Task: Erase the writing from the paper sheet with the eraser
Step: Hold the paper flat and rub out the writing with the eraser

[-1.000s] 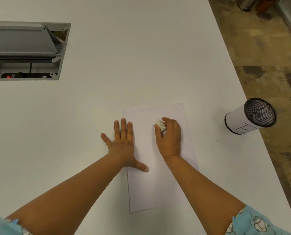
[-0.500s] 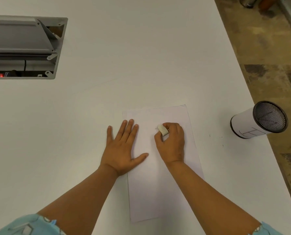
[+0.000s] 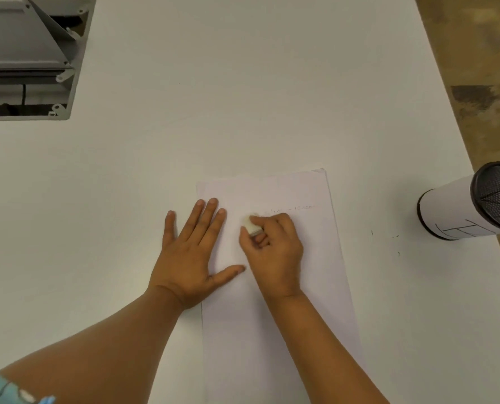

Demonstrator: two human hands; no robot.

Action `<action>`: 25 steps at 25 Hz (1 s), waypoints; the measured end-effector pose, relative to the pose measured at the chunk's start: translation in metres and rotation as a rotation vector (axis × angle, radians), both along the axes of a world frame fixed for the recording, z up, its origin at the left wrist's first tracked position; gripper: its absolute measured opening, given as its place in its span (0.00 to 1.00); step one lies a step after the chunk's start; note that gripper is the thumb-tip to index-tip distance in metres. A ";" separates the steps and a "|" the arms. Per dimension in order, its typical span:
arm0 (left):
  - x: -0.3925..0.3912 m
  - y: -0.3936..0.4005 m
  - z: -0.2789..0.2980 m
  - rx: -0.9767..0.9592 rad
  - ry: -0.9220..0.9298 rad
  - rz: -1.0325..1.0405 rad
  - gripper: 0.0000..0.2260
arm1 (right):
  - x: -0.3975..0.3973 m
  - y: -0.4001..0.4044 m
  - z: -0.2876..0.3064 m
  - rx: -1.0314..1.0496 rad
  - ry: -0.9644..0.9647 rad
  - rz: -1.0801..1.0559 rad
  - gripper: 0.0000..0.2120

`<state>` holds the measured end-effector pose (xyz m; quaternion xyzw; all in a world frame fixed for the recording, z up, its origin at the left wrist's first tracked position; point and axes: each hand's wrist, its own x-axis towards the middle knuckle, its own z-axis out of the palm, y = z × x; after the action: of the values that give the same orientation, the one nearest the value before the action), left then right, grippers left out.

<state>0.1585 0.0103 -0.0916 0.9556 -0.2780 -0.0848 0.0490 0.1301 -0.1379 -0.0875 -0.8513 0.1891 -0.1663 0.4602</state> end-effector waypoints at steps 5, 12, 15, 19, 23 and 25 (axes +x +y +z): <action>0.000 0.001 0.002 0.015 0.016 0.014 0.39 | 0.005 -0.042 0.009 0.003 0.047 -0.236 0.04; 0.001 -0.001 0.002 0.018 0.018 -0.001 0.40 | 0.005 -0.011 0.007 -0.042 0.049 0.017 0.05; 0.002 0.001 0.002 0.016 0.009 0.003 0.39 | 0.008 -0.046 0.005 -0.018 0.032 -0.284 0.04; 0.001 0.000 0.002 0.015 0.007 0.000 0.39 | 0.005 -0.003 0.008 -0.058 0.068 -0.043 0.06; 0.002 0.000 0.001 0.018 0.007 0.000 0.39 | 0.006 -0.042 0.002 -0.050 0.026 -0.285 0.05; 0.001 0.001 0.001 0.014 0.016 0.002 0.39 | 0.008 -0.041 0.004 -0.029 0.035 -0.377 0.04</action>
<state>0.1596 0.0113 -0.0904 0.9555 -0.2761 -0.0942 0.0446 0.1380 -0.1785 -0.0835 -0.8102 0.3507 -0.2376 0.4051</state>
